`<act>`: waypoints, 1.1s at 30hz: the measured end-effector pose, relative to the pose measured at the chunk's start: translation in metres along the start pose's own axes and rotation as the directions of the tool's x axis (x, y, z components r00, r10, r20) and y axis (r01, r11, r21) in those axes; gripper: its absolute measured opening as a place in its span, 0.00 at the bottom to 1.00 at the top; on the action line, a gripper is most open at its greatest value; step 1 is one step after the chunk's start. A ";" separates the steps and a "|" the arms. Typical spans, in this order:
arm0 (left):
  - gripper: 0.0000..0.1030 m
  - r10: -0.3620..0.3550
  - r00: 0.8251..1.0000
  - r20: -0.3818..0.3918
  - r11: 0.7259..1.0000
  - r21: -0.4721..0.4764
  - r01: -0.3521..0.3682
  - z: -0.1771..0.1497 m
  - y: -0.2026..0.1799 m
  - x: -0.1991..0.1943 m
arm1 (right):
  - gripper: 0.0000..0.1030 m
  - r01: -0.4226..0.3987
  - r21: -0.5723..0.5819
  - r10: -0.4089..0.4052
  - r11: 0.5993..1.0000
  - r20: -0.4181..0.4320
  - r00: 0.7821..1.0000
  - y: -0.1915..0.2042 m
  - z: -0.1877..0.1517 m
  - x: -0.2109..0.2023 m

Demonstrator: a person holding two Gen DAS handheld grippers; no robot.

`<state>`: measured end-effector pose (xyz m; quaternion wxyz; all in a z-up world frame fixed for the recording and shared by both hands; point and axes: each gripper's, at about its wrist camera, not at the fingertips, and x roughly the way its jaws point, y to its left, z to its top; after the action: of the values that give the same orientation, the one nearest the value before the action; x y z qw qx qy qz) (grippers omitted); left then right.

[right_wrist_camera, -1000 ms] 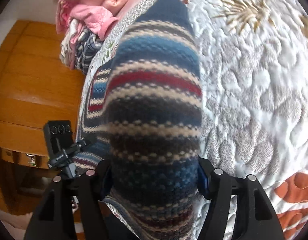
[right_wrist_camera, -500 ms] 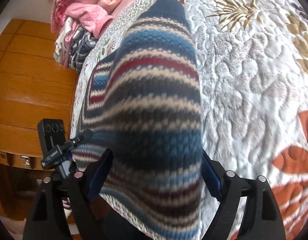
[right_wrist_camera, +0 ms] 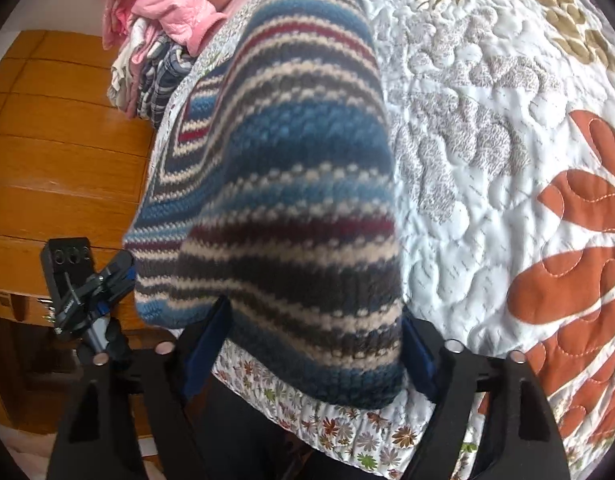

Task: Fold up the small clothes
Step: 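Lower the bundle onto the quilt and open both tools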

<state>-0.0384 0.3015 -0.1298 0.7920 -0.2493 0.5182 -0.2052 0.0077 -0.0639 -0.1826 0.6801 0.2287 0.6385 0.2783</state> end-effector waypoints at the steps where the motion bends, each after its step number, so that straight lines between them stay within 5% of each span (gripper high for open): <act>1: 0.54 0.014 1.000 0.002 1.000 0.013 -0.014 -0.002 -0.004 -0.001 | 0.65 0.031 -0.021 -0.031 0.999 0.000 1.000 0.004 -0.002 -0.001; 7: 0.54 0.095 0.995 -0.025 0.994 0.060 -0.094 -0.013 -0.007 0.008 | 0.41 0.051 -0.073 -0.050 0.996 0.026 0.998 0.015 -0.011 -0.018; 13: 0.52 0.144 0.984 -0.109 0.989 0.038 -0.141 -0.029 0.017 0.028 | 0.40 0.073 -0.062 -0.072 0.995 0.017 0.997 0.002 -0.015 -0.012; 22: 0.53 0.110 0.985 -0.132 0.994 -0.005 -0.112 -0.031 0.038 0.030 | 0.42 0.054 -0.026 -0.054 0.998 0.010 0.998 -0.015 -0.013 -0.005; 27: 0.54 0.198 0.976 -0.087 0.978 0.077 -0.192 -0.029 0.009 0.002 | 0.55 0.139 -0.081 -0.137 0.987 0.037 0.990 0.006 -0.015 -0.018; 29: 0.62 0.228 0.972 -0.062 0.971 0.091 -0.222 -0.030 -0.002 -0.011 | 0.68 0.194 -0.113 -0.188 0.975 0.057 0.980 0.021 -0.021 -0.024; 33: 0.71 0.274 0.962 0.000 0.956 0.106 -0.272 -0.035 -0.027 -0.038 | 0.84 0.321 -0.167 -0.301 0.932 0.137 0.944 0.054 -0.039 -0.039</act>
<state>-0.0868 0.2959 -0.0975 0.8210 -0.1317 0.5418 -0.1228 -0.0369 -0.0521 -0.1207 0.7679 0.0747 0.5995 0.2129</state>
